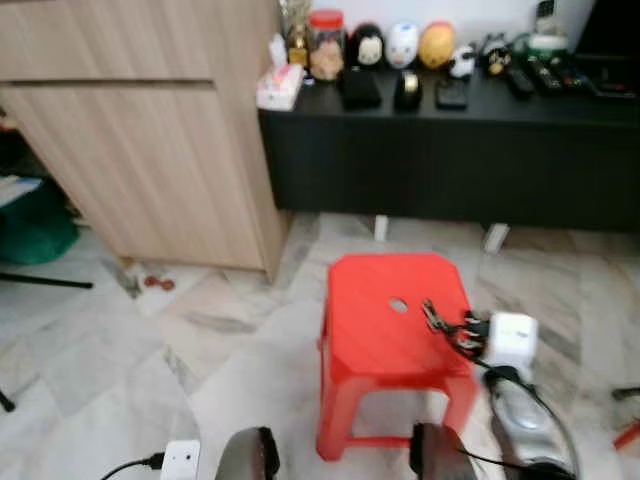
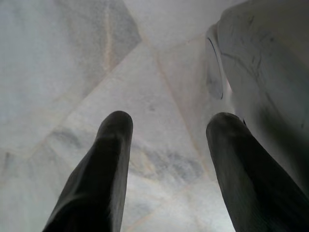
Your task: Hang keys on a hook
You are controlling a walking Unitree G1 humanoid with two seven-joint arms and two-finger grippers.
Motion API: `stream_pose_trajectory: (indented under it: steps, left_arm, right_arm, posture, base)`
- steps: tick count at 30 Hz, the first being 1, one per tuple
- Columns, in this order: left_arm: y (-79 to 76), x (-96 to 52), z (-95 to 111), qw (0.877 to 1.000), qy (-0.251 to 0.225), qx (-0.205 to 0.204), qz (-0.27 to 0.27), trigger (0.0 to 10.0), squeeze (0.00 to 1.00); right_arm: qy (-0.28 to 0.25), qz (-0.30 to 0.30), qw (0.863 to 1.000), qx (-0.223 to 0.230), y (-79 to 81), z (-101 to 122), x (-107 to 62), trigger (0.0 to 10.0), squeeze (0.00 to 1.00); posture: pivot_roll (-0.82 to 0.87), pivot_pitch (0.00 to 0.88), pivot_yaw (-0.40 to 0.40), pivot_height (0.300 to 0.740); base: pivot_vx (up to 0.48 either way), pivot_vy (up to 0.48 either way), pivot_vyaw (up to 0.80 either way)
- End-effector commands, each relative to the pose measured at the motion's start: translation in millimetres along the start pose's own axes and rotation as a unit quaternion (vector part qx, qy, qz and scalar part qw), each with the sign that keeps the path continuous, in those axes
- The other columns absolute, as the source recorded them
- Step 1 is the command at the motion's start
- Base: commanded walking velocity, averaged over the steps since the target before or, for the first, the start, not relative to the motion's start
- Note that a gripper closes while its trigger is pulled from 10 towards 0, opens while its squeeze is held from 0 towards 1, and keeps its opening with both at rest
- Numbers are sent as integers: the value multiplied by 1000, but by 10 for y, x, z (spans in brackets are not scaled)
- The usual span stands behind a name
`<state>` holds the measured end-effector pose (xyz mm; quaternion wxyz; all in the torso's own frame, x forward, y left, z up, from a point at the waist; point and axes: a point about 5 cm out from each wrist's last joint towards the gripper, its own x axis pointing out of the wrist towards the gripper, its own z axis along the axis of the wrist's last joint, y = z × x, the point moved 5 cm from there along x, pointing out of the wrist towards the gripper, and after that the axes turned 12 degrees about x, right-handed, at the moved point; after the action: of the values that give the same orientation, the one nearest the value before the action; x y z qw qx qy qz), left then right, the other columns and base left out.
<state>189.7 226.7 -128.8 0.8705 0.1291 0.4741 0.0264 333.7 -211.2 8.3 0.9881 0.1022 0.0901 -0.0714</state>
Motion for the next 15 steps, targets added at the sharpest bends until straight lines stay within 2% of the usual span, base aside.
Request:
stream_pose_trajectory:
  steps: [1,7,13,15]
  left_arm:
    - [-228,6,98,999,-13,-4,-32,10000,0]
    - [-226,7,103,999,-13,-1,-32,10000,0]
    - [-222,10,116,999,-13,0,-32,10000,0]
    - [-221,11,119,999,-13,0,-32,10000,0]
  right_arm:
    - [-2,7,1000,-3,41,5,3,10000,0]
    - [1,13,1000,-4,30,-13,-22,10000,0]
    - [2,9,1000,-27,-111,91,24,10000,0]
    - [17,24,999,-32,-99,91,49,10000,0]
  posture:
    - [-67,17,-9,548]
    - [-69,30,-6,548]
    - [-73,48,-4,548]
    - [-74,49,-3,548]
  base:
    - [0,0,0]
    - [0,0,0]
    - [0,0,0]
    - [0,0,0]
